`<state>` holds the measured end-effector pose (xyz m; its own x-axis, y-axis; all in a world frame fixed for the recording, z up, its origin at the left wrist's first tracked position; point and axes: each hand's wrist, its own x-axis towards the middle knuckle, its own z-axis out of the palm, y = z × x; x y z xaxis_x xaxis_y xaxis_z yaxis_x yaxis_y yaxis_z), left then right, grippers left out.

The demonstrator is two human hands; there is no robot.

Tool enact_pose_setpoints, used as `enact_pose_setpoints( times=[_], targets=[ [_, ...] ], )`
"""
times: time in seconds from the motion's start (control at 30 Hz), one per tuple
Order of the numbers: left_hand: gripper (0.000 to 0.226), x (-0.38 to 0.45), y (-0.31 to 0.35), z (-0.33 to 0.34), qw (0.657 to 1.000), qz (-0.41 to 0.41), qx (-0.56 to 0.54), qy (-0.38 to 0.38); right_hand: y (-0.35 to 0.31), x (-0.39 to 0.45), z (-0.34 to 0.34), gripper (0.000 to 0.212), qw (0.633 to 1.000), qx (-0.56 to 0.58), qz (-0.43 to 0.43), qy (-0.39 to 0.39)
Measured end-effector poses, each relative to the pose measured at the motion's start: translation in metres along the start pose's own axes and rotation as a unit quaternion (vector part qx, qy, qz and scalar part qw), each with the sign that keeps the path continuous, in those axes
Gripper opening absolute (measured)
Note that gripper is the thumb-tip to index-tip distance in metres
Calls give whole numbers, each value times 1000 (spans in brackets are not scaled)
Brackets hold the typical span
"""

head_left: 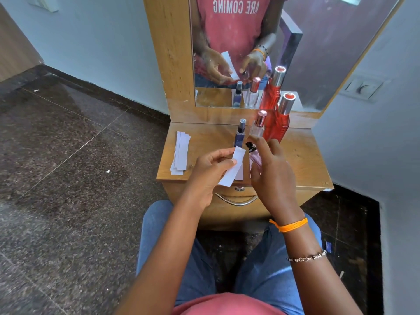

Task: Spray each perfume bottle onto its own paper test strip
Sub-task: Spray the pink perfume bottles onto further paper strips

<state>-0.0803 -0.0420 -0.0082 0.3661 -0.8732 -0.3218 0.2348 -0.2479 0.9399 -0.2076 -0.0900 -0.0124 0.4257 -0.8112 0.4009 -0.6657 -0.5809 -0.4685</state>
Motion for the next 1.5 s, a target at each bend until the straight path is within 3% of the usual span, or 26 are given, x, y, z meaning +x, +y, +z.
enact_pose_setpoints(
  times=[0.27,0.4,0.53,0.63,0.77,1.07,1.3,1.4,1.5],
  targets=[
    [23,32,-9,-4,967,91,193,142,1,-1,1,60,1000,25,4,-3],
    [18,49,-10,-2,922,102,317,199,1,-1,0,60,999,42,10,-8],
    [36,53,-11,2,872,120,415,229,1,1,2,61,999,53,6,-10],
    [42,49,-11,-2,855,152,437,235,2,2,4,59,997,80,9,-6],
    [40,43,-18,-11,832,164,510,147,4,2,7,59,993,116,21,-1],
    [42,33,-30,-13,833,153,507,159,7,2,8,61,990,140,25,-14],
    [42,36,-27,-12,843,146,497,144,2,1,4,53,970,241,23,-15],
    [39,31,-23,-11,861,174,451,161,0,1,0,53,958,283,37,-19],
    [29,22,-11,-9,910,220,330,119,-2,0,-1,52,943,327,55,-3]
  ],
)
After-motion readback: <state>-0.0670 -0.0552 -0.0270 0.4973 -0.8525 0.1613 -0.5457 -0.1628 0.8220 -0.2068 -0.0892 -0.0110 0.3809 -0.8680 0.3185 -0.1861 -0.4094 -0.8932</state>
